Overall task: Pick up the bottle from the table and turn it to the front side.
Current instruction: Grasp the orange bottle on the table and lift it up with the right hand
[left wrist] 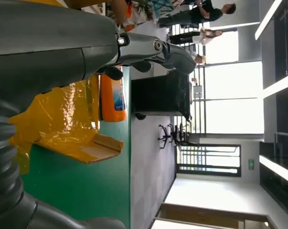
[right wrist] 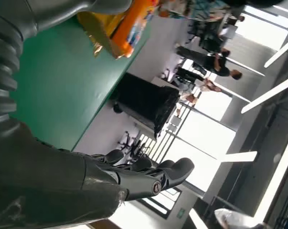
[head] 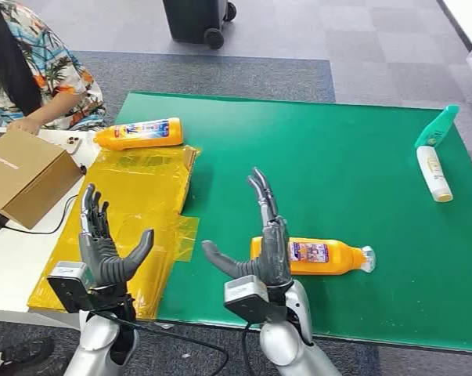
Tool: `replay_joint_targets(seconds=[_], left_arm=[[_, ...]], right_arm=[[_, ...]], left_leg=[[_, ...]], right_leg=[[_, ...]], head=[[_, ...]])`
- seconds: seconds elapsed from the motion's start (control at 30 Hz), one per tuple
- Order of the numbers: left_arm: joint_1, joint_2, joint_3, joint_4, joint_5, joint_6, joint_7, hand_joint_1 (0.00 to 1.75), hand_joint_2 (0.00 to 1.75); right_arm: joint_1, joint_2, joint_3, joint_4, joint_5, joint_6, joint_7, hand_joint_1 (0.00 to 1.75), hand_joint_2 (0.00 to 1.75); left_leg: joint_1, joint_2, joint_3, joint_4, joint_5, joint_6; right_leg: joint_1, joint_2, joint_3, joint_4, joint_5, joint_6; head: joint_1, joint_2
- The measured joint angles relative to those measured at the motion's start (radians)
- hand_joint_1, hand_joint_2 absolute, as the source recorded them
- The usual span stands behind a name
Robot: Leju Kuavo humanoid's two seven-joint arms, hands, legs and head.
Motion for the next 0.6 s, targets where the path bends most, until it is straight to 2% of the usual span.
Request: replay_joint_targets(seconds=[0.07,0.23,0.43,0.6], left_arm=[[0.001,0.0,0.001,0.0,-0.004,-0.007,0.003,0.0,1.75],[0.01,-0.003,0.013,-0.006,-0.034,-0.046,0.02,0.0,1.75],[0.026,-0.015,0.038,-0.023,-0.059,-0.072,0.031,0.0,1.75],[0.038,-0.026,0.06,-0.035,-0.074,-0.092,0.036,0.0,1.75]], right_arm=[[-0.008,-0.01,0.002,0.011,0.068,0.016,0.035,0.0,1.75],[-0.042,-0.061,0.006,0.064,0.337,0.079,0.18,0.0,1.75],[-0.054,-0.102,-0.006,0.097,0.506,0.105,0.284,0.0,1.75],[-0.066,-0.139,-0.02,0.124,0.69,0.187,0.401,0.0,1.75]], left_leg=[[0.0,0.0,0.0,0.0,0.0,0.0],[0.0,0.0,0.0,0.0,0.0,0.0],[0.0,0.0,0.0,0.0,0.0,0.0],[0.0,0.0,0.0,0.0,0.0,0.0]], right_leg=[[0.0,0.0,0.0,0.0,0.0,0.0],[0.0,0.0,0.0,0.0,0.0,0.0],[0.0,0.0,0.0,0.0,0.0,0.0],[0.0,0.0,0.0,0.0,0.0,0.0]], head=[[0.0,0.0],[0.0,0.0],[0.0,0.0],[0.0,0.0]])
